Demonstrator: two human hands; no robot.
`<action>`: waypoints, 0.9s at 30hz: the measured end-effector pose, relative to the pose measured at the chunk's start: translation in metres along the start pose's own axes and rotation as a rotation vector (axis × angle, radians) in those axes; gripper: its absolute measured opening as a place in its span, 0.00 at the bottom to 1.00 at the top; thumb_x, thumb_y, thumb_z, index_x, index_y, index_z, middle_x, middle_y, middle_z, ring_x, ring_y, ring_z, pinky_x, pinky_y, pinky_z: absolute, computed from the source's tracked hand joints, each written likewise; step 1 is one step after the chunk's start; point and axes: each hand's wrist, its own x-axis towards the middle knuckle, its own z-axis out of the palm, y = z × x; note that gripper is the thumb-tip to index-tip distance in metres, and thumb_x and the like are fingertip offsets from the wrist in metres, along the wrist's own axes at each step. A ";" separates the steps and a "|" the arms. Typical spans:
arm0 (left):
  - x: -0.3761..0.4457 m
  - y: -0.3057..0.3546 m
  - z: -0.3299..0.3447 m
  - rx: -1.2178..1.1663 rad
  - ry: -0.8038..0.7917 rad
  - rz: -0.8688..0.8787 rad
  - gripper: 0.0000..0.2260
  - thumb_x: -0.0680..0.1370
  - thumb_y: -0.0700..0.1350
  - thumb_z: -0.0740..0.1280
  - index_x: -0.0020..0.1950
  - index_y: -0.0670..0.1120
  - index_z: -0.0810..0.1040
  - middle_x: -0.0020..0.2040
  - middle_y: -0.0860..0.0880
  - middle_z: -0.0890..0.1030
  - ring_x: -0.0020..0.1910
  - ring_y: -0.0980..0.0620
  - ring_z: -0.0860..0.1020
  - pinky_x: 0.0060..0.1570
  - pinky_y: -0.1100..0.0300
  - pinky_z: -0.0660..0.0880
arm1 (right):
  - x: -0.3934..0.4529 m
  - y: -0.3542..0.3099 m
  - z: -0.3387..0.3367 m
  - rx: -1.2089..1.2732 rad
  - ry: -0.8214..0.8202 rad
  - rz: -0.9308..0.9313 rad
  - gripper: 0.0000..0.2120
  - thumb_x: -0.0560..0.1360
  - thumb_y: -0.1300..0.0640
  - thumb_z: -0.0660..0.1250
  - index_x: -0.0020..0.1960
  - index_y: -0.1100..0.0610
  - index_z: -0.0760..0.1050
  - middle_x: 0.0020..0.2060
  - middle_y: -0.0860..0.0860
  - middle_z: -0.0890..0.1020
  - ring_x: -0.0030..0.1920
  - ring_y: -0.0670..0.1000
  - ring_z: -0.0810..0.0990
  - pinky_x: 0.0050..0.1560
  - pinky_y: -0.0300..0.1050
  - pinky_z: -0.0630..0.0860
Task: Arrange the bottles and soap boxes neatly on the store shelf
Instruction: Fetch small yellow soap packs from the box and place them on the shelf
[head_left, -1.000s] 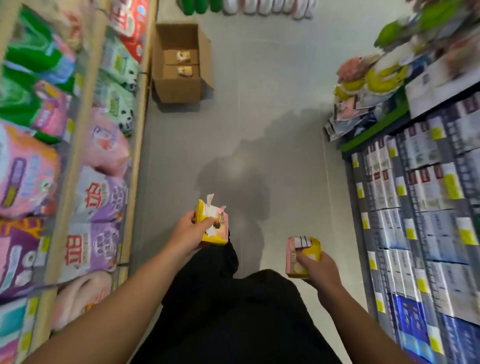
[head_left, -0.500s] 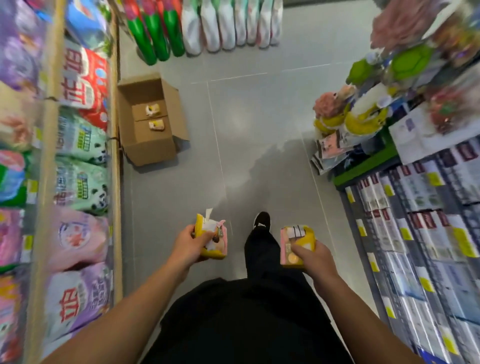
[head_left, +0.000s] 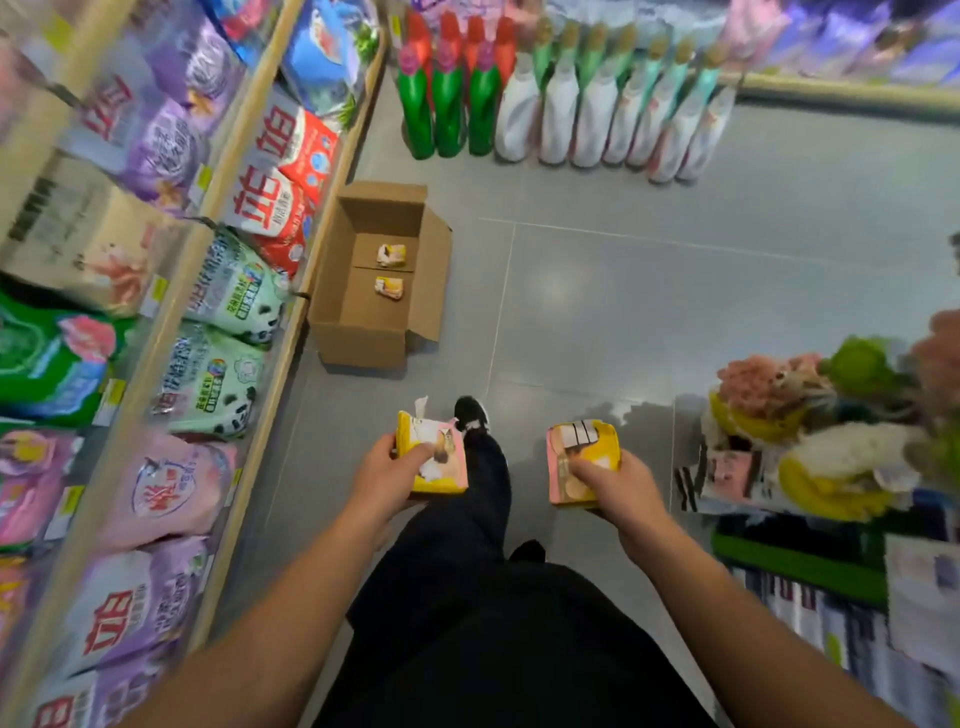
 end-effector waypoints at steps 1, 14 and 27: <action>0.016 0.013 0.006 -0.028 -0.001 -0.001 0.14 0.68 0.52 0.73 0.51 0.52 0.79 0.47 0.47 0.84 0.43 0.48 0.85 0.37 0.52 0.82 | 0.016 -0.019 0.000 -0.007 -0.008 -0.004 0.07 0.71 0.59 0.72 0.49 0.55 0.79 0.44 0.55 0.84 0.46 0.56 0.84 0.51 0.57 0.82; 0.179 0.272 0.057 0.070 -0.129 0.096 0.08 0.72 0.45 0.71 0.48 0.53 0.77 0.50 0.47 0.82 0.48 0.48 0.82 0.39 0.53 0.82 | 0.170 -0.230 0.003 -0.114 0.106 0.000 0.03 0.73 0.57 0.72 0.44 0.56 0.79 0.38 0.51 0.84 0.36 0.47 0.82 0.33 0.41 0.74; 0.284 0.360 0.089 -0.260 0.257 -0.136 0.14 0.75 0.44 0.71 0.60 0.43 0.77 0.54 0.42 0.81 0.53 0.42 0.81 0.54 0.42 0.80 | 0.357 -0.447 0.042 -0.497 -0.218 -0.141 0.03 0.72 0.55 0.72 0.45 0.53 0.79 0.40 0.50 0.85 0.42 0.50 0.84 0.43 0.48 0.80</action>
